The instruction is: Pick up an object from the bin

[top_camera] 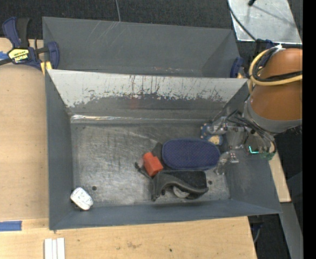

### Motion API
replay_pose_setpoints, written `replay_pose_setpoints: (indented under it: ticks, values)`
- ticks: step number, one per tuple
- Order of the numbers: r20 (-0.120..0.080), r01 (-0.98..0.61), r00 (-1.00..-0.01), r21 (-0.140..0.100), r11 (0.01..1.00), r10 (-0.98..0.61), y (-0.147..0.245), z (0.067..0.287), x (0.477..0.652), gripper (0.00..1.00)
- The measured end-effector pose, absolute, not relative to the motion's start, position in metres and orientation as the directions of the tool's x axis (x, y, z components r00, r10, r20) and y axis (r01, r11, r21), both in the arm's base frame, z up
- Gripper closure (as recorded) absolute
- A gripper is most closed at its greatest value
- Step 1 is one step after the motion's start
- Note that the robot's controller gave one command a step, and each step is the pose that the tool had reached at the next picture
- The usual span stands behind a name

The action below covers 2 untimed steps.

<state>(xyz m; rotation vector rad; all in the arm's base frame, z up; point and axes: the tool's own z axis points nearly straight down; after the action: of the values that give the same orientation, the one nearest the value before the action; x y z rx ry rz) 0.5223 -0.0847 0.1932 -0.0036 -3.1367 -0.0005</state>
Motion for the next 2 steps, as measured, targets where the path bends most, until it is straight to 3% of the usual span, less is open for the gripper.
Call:
replay_pose_setpoints:
  ticks: [1,2]
  values:
    - [-0.003,-0.130,-0.991,0.001,0.991,-0.130,-0.056,0.126,0.578,0.00]
    - [-0.008,-0.116,-0.993,-0.002,0.993,-0.116,-0.057,0.086,0.590,0.00]
